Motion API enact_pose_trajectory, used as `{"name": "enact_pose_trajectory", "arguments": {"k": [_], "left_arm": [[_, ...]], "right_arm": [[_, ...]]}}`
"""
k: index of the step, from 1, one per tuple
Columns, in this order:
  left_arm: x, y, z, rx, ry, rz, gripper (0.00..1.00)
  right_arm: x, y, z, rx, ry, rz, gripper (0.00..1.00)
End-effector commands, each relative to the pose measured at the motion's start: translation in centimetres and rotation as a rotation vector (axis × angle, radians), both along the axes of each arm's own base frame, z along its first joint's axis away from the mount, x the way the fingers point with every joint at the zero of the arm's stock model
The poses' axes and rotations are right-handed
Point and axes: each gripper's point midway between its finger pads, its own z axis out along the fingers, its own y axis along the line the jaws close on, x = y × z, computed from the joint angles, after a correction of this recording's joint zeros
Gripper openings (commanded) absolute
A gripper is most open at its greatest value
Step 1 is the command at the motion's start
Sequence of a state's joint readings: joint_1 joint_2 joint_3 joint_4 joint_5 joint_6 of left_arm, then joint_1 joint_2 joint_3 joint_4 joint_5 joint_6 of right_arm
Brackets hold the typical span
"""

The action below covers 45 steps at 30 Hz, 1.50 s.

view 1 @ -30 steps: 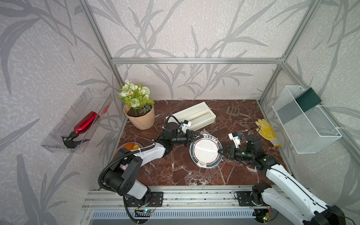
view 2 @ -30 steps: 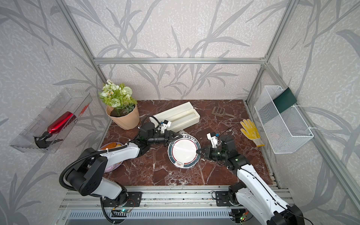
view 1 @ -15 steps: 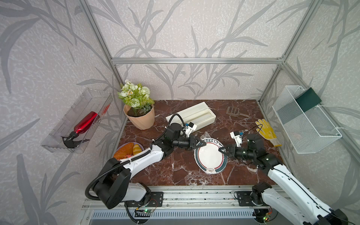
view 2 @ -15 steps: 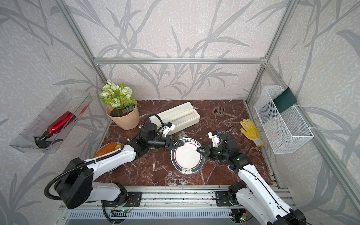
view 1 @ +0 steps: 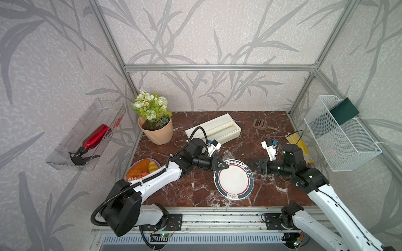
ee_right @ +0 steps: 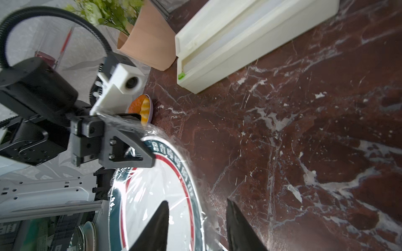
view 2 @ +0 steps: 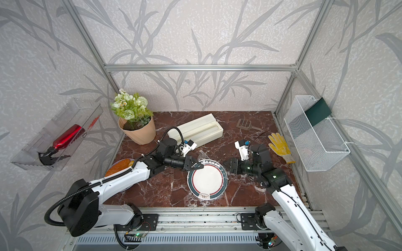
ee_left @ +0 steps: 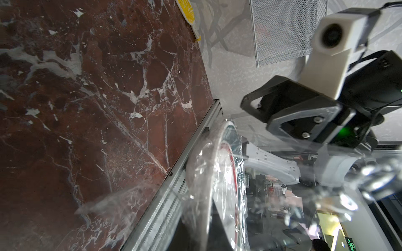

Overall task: Wrap the plate with plastic wrap
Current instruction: Cover the plate with plastic wrap.

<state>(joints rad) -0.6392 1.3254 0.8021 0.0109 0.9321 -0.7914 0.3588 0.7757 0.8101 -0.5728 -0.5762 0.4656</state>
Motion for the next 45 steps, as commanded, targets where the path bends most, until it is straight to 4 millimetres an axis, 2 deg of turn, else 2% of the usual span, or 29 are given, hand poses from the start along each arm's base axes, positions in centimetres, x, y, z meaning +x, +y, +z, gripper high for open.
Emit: {"name": "enact_pose_trajectory", "arguments": {"k": [1,6,8,10,13,19,21,23,28,31,37,41,45], "left_arm": [[0.0,-0.1,2.3,-0.020,-0.082,-0.035,0.10],[-0.2,-0.3,3.2,-0.032,-0.127,-0.083,0.09],[-0.5,-0.4,3.5,-0.037,-0.140,-0.102,0.08],[-0.9,-0.4,4.0,-0.050,-0.158,-0.122,0.08],[-1.6,-0.5,4.6,-0.062,-0.181,-0.149,0.07],[-2.2,-0.5,4.6,-0.055,-0.196,-0.175,0.06],[-2.4,-0.6,4.7,-0.060,-0.199,-0.181,0.06],[-2.4,-0.6,4.8,-0.062,-0.206,-0.184,0.06],[-2.3,-0.4,5.4,-0.068,-0.244,-0.173,0.05],[-2.3,-0.4,5.9,-0.079,-0.260,-0.173,0.05],[-2.8,-0.2,7.2,-0.116,-0.345,-0.191,0.02],[-2.8,0.5,8.3,-0.128,-0.443,-0.154,0.00],[-2.5,1.1,8.7,-0.108,-0.515,-0.119,0.00]], "right_arm": [[-2.0,1.3,3.1,0.007,-0.126,0.148,0.42],[-2.8,5.1,4.4,-0.018,-0.236,0.299,0.44],[-1.9,6.1,4.1,-0.098,-0.275,0.298,0.50],[-0.5,6.6,3.7,-0.170,-0.299,0.273,0.60],[0.9,7.6,3.9,-0.182,-0.316,0.274,0.72],[2.9,8.8,4.3,-0.224,-0.349,0.280,0.74],[3.0,9.3,4.3,-0.217,-0.350,0.296,0.71],[2.8,10.1,4.0,-0.194,-0.324,0.330,0.61],[3.2,10.0,3.2,-0.132,-0.243,0.331,0.16],[3.9,9.3,2.8,-0.100,-0.218,0.296,0.00],[6.0,8.9,1.3,-0.029,-0.085,0.260,0.00],[5.6,8.9,-0.6,-0.017,0.003,0.273,0.00],[4.2,8.7,-2.1,0.013,0.076,0.280,0.00]]}}
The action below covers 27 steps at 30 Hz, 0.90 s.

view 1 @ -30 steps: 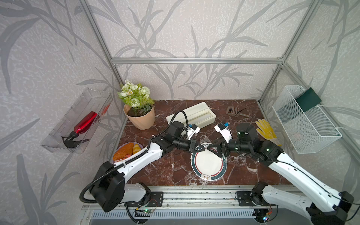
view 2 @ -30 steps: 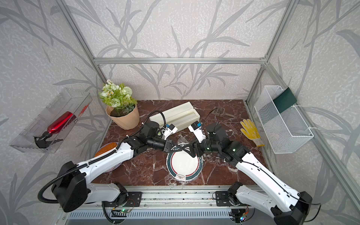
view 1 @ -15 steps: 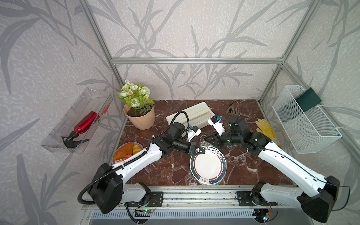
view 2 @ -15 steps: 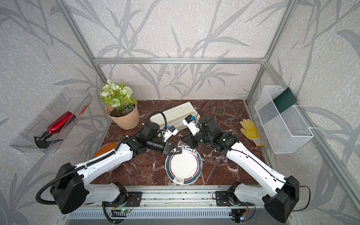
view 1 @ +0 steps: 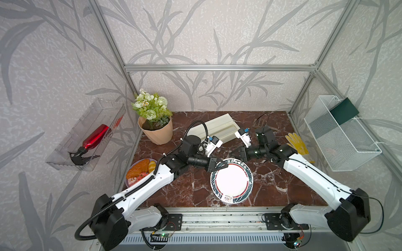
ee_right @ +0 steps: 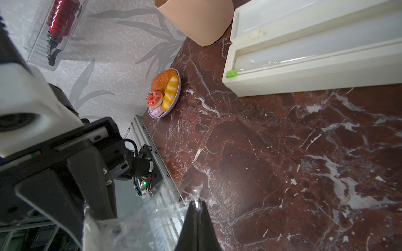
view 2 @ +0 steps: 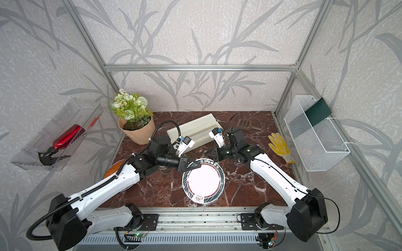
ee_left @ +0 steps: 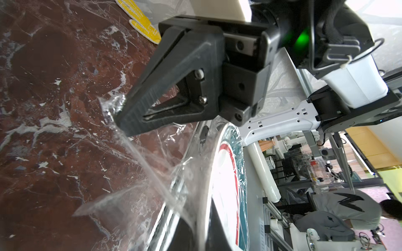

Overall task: Wrap the plate with plastic wrap
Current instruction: Cover the plate with plastic wrap.

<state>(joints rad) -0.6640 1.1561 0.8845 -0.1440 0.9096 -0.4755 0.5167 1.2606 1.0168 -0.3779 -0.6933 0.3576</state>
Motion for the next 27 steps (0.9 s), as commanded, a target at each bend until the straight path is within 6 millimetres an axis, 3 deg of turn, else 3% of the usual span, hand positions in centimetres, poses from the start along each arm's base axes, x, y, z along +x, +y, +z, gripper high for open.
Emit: {"name": "enact_pose_trajectory", "arguments": {"k": [1,3,7,11,14,21,27], "left_arm": [[-0.2,0.2,2.4,-0.055,-0.136,-0.007,0.00],[0.2,0.2,2.2,-0.046,-0.135,0.009,0.00],[1.2,0.0,1.4,-0.030,-0.104,0.050,0.00],[2.4,0.3,0.9,-0.023,-0.078,0.129,0.00],[3.3,0.7,0.9,-0.036,-0.076,0.207,0.00],[4.8,1.8,1.1,-0.070,-0.082,0.353,0.00],[5.3,1.9,1.9,-0.125,-0.078,0.385,0.00]], "right_arm": [[-0.7,-0.4,-1.3,0.024,0.072,-0.019,0.00],[-1.4,-0.2,-1.1,0.068,0.096,-0.009,0.00],[-1.5,-1.3,0.3,0.040,0.041,-0.040,0.27],[0.5,-7.4,1.4,-0.098,-0.036,-0.279,0.45],[0.0,-11.0,1.5,-0.190,-0.067,-0.396,0.49],[-4.4,-9.4,2.2,0.031,0.016,-0.333,0.52],[-5.0,-7.1,1.3,0.190,0.107,-0.296,0.56]]}}
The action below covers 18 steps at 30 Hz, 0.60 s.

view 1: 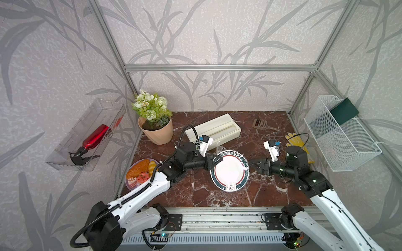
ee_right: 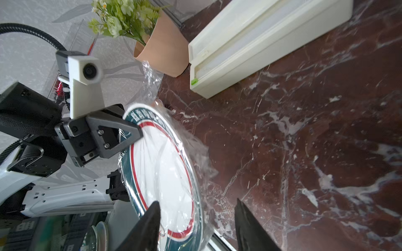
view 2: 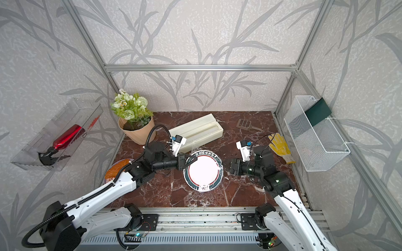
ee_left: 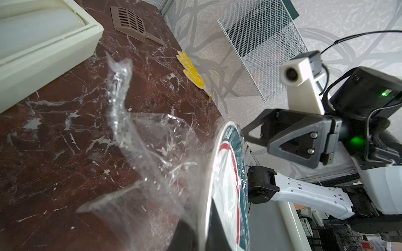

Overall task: Wrap the plate with plastic wrap
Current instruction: Cover the plate with plastic wrap.

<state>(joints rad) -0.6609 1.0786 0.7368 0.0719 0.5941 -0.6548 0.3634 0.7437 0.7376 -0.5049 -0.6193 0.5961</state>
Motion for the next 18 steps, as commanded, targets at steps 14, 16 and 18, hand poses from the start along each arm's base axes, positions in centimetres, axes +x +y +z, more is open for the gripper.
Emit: {"name": "enact_pose_trajectory", "arguments": {"k": [14,16,18], "left_arm": [[0.9,-0.7,2.4,-0.117,-0.009,0.022,0.00],[1.0,-0.7,2.3,-0.123,0.002,0.030,0.00],[1.0,-0.7,2.4,-0.129,0.008,0.036,0.00]], "right_arm": [[1.1,4.7,3.4,0.344,0.002,0.128,0.31],[0.9,4.7,3.4,0.356,0.004,0.132,0.23],[0.8,4.6,3.2,0.359,0.008,0.132,0.16]]}}
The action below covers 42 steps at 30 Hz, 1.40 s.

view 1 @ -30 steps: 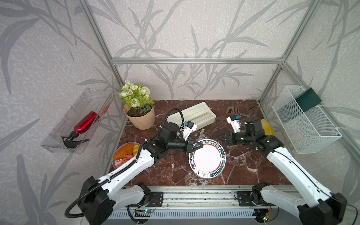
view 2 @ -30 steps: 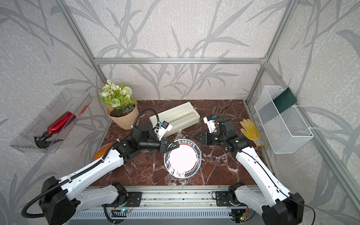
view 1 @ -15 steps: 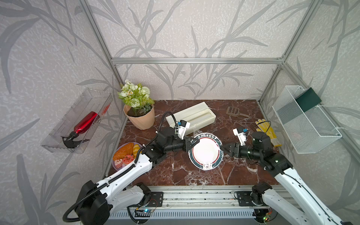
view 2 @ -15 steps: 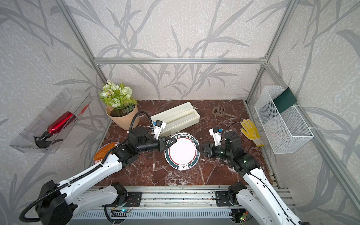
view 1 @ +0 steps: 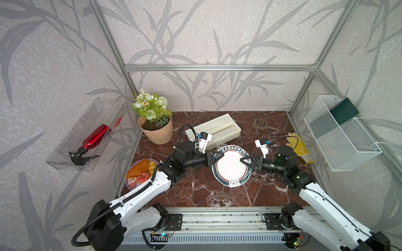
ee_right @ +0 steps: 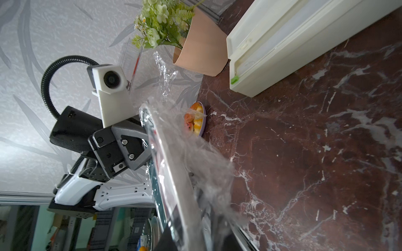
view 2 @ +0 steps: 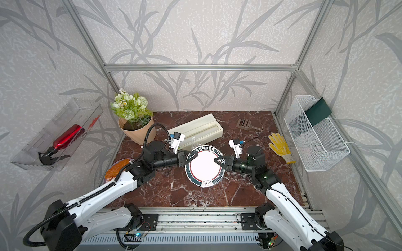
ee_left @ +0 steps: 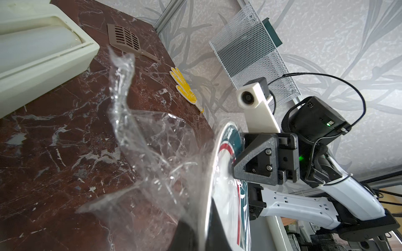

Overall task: Wrap the plate with plastic wrap
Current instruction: Cover the plate with plastic wrap.

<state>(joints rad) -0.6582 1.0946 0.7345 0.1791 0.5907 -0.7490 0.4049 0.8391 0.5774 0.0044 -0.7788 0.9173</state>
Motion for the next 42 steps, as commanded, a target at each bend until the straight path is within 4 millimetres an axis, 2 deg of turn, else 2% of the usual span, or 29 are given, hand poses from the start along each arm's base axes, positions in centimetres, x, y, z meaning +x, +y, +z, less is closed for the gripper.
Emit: {"name": "enact_pose_trajectory", "arguments": {"k": [1,3,6,10,14,16,18,25,30,42], "left_arm": [[0.2,-0.2,0.9,-0.046,-0.007,0.010,0.01],[0.2,0.0,0.9,-0.043,-0.003,0.021,0.06],[0.2,1.0,0.7,0.011,-0.003,0.056,0.23],[0.0,4.3,0.5,0.181,-0.026,0.141,0.44],[-0.8,6.0,2.6,0.262,-0.090,0.153,0.61],[-1.5,5.4,3.9,0.263,-0.096,0.091,0.63],[-2.0,4.3,4.2,0.250,-0.064,0.016,0.64],[-2.9,0.6,2.9,0.143,0.102,-0.179,0.64],[-2.7,0.2,1.8,0.138,0.138,-0.184,0.65],[-3.0,-1.6,0.9,0.035,0.217,-0.240,0.64]], "right_arm": [[-0.6,0.6,2.5,0.078,-0.068,0.048,0.15],[-0.6,0.3,2.6,0.075,-0.073,0.042,0.13],[-0.6,-0.7,2.8,0.059,-0.082,0.018,0.10],[-1.2,-1.5,2.2,-0.006,-0.085,0.022,0.06],[-1.9,-1.5,1.4,-0.035,-0.078,0.057,0.04],[-2.2,-1.5,1.1,-0.055,-0.085,0.080,0.03],[-2.7,-1.5,1.2,-0.064,-0.095,0.105,0.03],[-3.6,-1.3,1.4,-0.067,-0.098,0.151,0.03],[-3.5,-1.2,1.5,-0.060,-0.102,0.159,0.03],[-3.3,-0.9,2.1,-0.038,-0.108,0.170,0.03]]}}
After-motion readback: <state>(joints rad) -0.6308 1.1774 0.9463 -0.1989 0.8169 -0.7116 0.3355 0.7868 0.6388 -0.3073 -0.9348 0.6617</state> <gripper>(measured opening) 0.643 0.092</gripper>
